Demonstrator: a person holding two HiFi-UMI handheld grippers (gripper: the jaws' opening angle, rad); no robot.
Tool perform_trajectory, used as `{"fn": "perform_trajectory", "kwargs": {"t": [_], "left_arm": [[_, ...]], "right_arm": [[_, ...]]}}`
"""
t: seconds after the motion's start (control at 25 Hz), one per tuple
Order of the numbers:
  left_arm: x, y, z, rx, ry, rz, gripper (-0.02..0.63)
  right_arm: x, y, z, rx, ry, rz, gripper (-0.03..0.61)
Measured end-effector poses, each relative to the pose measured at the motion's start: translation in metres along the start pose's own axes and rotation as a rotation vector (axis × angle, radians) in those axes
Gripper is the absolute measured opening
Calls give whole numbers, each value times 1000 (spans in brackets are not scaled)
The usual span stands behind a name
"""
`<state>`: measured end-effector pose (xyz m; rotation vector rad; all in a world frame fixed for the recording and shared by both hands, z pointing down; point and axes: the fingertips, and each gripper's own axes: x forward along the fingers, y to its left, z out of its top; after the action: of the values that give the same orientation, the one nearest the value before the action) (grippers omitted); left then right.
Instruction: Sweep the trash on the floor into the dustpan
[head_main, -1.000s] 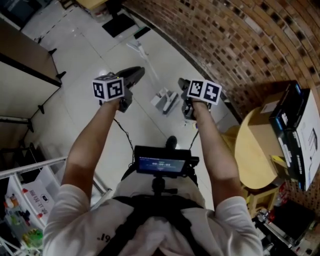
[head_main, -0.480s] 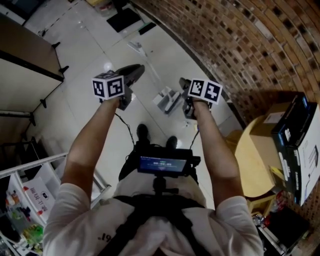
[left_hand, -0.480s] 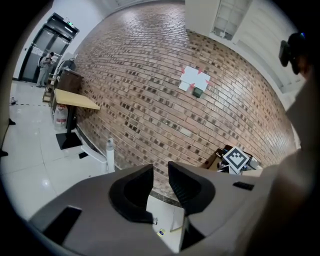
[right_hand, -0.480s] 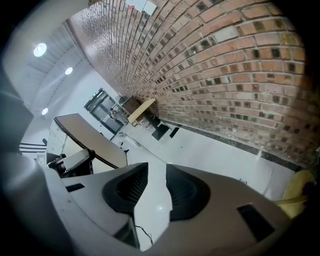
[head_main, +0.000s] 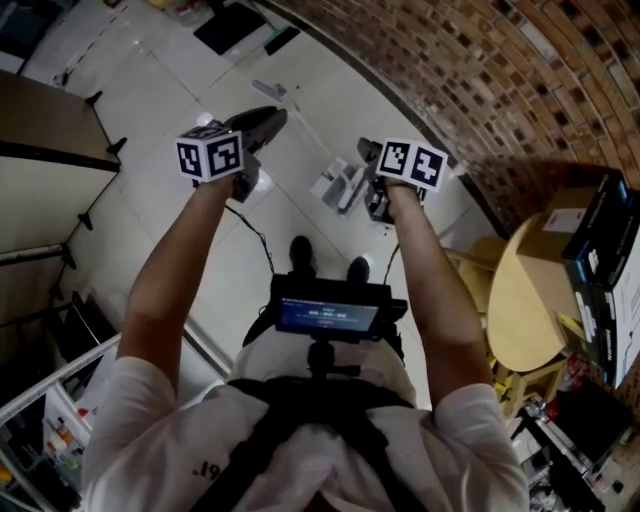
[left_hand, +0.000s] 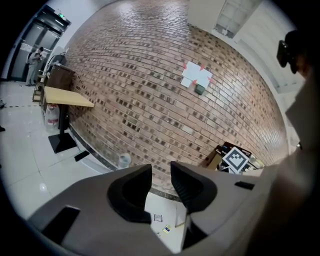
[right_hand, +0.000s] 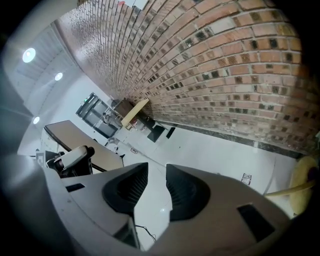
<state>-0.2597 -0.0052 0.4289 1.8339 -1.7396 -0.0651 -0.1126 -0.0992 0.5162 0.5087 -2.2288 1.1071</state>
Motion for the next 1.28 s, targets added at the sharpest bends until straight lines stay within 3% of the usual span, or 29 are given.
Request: {"fn": "perform_trajectory", "kwargs": {"t": [0.24,0.52,0.8,1.08,1.28], "left_arm": [[-2,17,18,5,-4,-63,122],[-28,38,34,44,-20,-94,198],[26,56,57,61,28,-172,199],[62,51,38,69,170,-251,199],[70,26,29,96,199,-327,198]], "right_arm": [[21,8,-2,38,-6,-30,123],[37,18,-12,97,1,-21,127],[61,25,-19,242,-22,-1,127],[72,28,-29,527,-85,100,137],[78,20,-37,702,-118,166,137]]}}
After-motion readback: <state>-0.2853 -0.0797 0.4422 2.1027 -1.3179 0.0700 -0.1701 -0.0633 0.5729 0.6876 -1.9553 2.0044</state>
